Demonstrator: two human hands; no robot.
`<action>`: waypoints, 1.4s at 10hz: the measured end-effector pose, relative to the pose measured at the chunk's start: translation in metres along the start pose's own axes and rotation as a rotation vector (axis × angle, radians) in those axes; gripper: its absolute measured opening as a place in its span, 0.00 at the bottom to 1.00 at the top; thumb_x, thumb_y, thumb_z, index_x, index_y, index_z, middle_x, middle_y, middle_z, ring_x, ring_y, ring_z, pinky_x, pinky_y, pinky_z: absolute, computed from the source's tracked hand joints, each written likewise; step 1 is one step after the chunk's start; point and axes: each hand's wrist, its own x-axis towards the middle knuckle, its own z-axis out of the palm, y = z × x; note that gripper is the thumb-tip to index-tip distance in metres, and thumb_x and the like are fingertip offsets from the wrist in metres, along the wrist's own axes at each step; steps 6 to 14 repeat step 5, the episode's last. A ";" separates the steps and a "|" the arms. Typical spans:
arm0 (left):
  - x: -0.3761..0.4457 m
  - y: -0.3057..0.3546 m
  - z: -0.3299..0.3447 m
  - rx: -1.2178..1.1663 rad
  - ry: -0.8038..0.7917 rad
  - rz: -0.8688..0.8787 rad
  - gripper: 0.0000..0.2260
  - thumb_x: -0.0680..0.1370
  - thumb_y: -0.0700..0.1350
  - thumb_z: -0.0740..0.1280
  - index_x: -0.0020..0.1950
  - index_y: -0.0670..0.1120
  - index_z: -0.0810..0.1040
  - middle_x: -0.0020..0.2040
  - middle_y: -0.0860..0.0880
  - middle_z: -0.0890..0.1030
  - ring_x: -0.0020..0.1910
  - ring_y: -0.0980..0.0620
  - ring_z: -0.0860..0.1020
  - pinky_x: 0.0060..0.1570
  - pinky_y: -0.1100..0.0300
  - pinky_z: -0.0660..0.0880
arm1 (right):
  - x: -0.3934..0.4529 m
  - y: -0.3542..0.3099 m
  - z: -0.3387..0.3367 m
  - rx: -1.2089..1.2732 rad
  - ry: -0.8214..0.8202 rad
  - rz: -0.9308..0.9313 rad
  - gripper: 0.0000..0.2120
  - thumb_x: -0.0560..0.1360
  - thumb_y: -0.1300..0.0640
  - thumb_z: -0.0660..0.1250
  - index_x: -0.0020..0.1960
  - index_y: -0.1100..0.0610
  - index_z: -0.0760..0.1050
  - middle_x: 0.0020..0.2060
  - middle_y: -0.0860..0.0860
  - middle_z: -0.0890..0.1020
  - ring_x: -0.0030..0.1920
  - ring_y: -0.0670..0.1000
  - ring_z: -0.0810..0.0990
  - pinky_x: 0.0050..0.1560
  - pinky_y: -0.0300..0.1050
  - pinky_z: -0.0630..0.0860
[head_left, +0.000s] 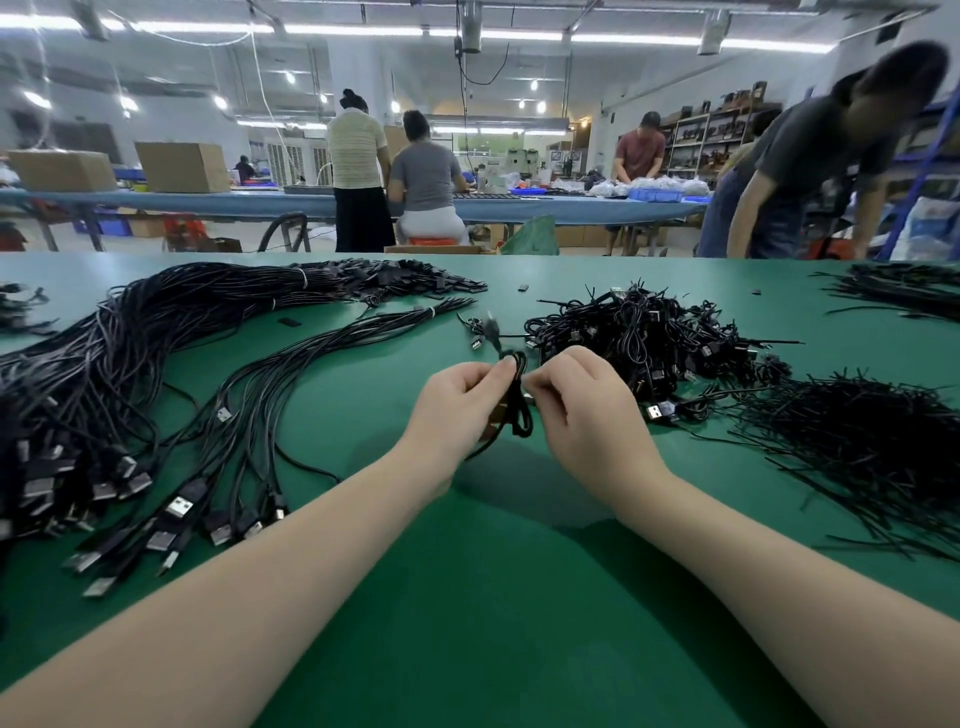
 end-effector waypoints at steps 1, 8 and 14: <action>-0.003 0.004 0.005 -0.350 -0.030 -0.238 0.10 0.76 0.48 0.70 0.35 0.47 0.80 0.31 0.48 0.77 0.27 0.52 0.72 0.25 0.66 0.66 | 0.001 0.000 0.001 -0.073 0.031 -0.141 0.06 0.74 0.68 0.66 0.39 0.67 0.77 0.33 0.59 0.76 0.33 0.59 0.76 0.37 0.49 0.75; -0.008 -0.025 0.007 1.061 -0.222 0.404 0.11 0.79 0.48 0.60 0.57 0.54 0.80 0.56 0.50 0.77 0.57 0.48 0.74 0.56 0.53 0.74 | 0.103 0.049 -0.082 -0.276 -0.123 0.535 0.30 0.76 0.68 0.57 0.76 0.62 0.52 0.66 0.63 0.70 0.61 0.62 0.72 0.61 0.57 0.71; -0.008 -0.025 0.007 1.061 -0.222 0.404 0.11 0.79 0.48 0.60 0.57 0.54 0.80 0.56 0.50 0.77 0.57 0.48 0.74 0.56 0.53 0.74 | 0.103 0.049 -0.082 -0.276 -0.123 0.535 0.30 0.76 0.68 0.57 0.76 0.62 0.52 0.66 0.63 0.70 0.61 0.62 0.72 0.61 0.57 0.71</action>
